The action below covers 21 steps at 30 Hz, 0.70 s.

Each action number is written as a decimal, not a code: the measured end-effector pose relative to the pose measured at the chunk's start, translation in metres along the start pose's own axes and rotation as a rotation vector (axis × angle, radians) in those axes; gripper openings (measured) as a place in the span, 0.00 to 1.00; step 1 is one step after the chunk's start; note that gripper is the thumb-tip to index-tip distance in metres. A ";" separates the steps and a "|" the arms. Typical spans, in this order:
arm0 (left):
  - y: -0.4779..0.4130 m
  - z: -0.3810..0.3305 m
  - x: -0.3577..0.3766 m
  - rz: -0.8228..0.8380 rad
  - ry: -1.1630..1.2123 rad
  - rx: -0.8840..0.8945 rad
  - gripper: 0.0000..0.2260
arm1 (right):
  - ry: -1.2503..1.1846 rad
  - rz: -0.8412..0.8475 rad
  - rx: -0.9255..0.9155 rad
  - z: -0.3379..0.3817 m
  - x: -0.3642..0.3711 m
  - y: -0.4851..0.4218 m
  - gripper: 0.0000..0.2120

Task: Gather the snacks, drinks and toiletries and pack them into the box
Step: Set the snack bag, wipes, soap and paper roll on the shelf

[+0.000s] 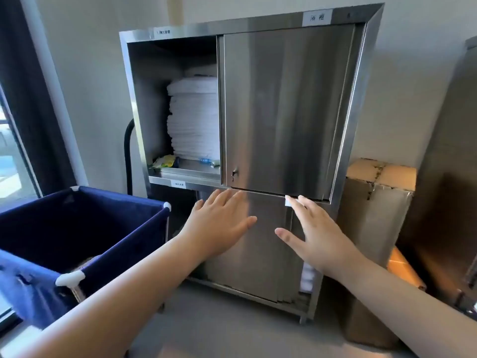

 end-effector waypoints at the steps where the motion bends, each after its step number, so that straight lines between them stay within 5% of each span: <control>1: -0.008 0.019 0.000 0.000 -0.009 -0.014 0.30 | -0.012 -0.005 -0.016 0.008 0.009 -0.018 0.39; 10: -0.070 0.187 0.030 0.044 -0.114 -0.118 0.33 | -0.076 -0.023 -0.119 0.078 0.105 -0.154 0.35; 21: -0.130 0.302 0.065 0.010 -0.157 -0.198 0.34 | -0.075 0.040 -0.222 0.118 0.182 -0.276 0.35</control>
Point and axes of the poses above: each hand's wrist, its own y-axis away from the middle knuckle, its own x-axis out of the palm, z = x × y, the point moved 9 cm from there along -y, towards the middle knuckle, and after that the axes turned 3 degrees about -z, right-handed, at the moved point
